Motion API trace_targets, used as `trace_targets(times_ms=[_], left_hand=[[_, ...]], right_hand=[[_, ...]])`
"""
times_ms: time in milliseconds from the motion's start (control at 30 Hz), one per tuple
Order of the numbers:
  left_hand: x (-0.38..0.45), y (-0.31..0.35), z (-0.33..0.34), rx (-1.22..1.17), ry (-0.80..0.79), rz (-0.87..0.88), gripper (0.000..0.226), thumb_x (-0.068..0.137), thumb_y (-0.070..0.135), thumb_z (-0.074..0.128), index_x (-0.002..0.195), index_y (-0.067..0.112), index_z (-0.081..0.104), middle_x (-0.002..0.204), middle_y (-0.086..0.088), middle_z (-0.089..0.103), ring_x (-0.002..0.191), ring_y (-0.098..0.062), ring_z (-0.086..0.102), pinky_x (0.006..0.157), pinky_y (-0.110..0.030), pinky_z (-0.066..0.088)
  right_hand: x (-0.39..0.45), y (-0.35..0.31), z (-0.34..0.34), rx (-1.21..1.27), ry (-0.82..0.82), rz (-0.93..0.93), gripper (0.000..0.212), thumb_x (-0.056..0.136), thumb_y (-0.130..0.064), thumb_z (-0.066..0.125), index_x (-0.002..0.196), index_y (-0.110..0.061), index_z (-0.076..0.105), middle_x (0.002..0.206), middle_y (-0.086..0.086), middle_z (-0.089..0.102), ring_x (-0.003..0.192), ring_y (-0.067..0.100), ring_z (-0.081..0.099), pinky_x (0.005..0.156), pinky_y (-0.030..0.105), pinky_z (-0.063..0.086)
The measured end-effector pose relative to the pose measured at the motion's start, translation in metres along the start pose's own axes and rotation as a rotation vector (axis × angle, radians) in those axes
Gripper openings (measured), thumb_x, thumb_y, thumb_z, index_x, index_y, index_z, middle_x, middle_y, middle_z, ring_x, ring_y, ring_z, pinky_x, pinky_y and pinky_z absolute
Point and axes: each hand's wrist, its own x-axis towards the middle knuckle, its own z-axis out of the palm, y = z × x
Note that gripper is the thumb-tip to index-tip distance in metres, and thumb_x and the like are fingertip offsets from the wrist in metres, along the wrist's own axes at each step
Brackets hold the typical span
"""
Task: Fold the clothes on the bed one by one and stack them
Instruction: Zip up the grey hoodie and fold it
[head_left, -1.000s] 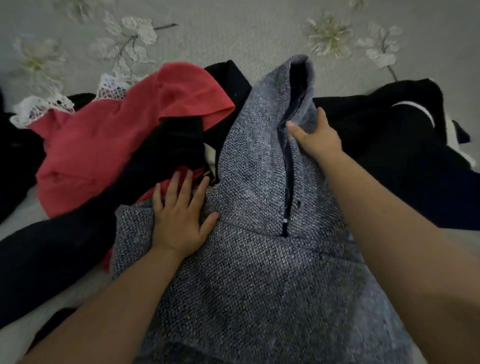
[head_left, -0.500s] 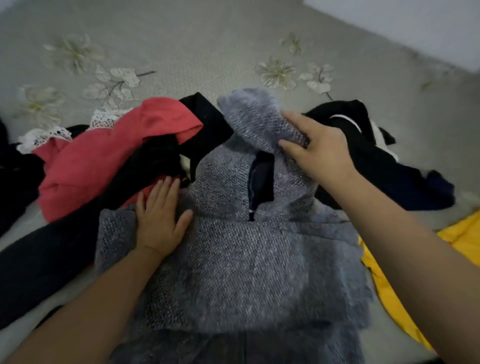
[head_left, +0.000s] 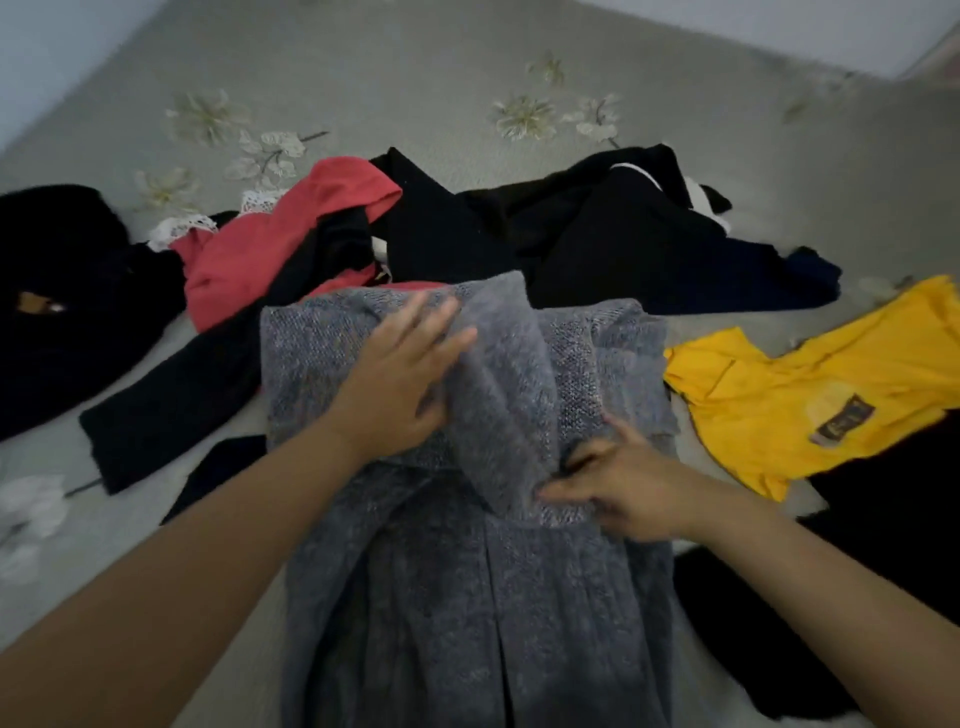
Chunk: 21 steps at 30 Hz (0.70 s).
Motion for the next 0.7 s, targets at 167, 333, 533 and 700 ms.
trace_targets(times_ms=[167,333,533,700], left_hand=[[-0.031,0.025,0.011,0.301,-0.22,0.224,0.026,0.07,0.029,0.047,0.083,0.017,0.065,0.121,-0.009,0.059,0.12,-0.032,0.045,0.105,-0.048,0.014],[-0.097,0.04,0.02,0.244,-0.333,0.185,0.016,0.071,0.017,0.056,0.082,0.018,0.045,0.057,-0.001,0.058,0.055,-0.02,0.055,0.064,-0.028,0.033],[-0.155,0.077,0.037,0.158,-1.024,-0.334,0.106,0.055,0.078,-0.029,0.142,0.023,-0.007,0.145,-0.003,-0.019,0.139,-0.019,-0.012,0.113,-0.049,0.005],[-0.159,0.088,0.027,-0.075,-0.454,-0.526,0.072,0.089,0.058,0.018,0.138,0.009,0.035,0.145,-0.016,0.033,0.133,-0.038,0.031,0.105,-0.057,0.025]], right_hand=[[-0.005,0.002,0.05,-0.207,0.023,0.028,0.057,0.079,-0.034,0.065,0.132,-0.025,0.048,0.118,0.005,0.052,0.126,0.019,0.036,0.105,0.061,-0.01],[0.006,-0.001,0.096,-0.303,0.293,0.154,0.078,0.045,-0.067,0.075,0.107,-0.021,0.068,0.085,0.005,0.067,0.084,0.028,0.067,0.074,0.061,0.046],[0.016,-0.034,0.142,0.001,0.001,0.147,0.126,0.041,-0.079,-0.038,0.147,-0.026,0.005,0.143,0.002,-0.024,0.131,0.025,-0.025,0.109,0.059,0.002],[-0.005,-0.032,0.159,0.437,0.567,0.321,0.091,0.082,-0.071,0.006,0.137,-0.007,0.04,0.146,0.018,0.029,0.137,0.034,0.02,0.108,0.046,0.018]])
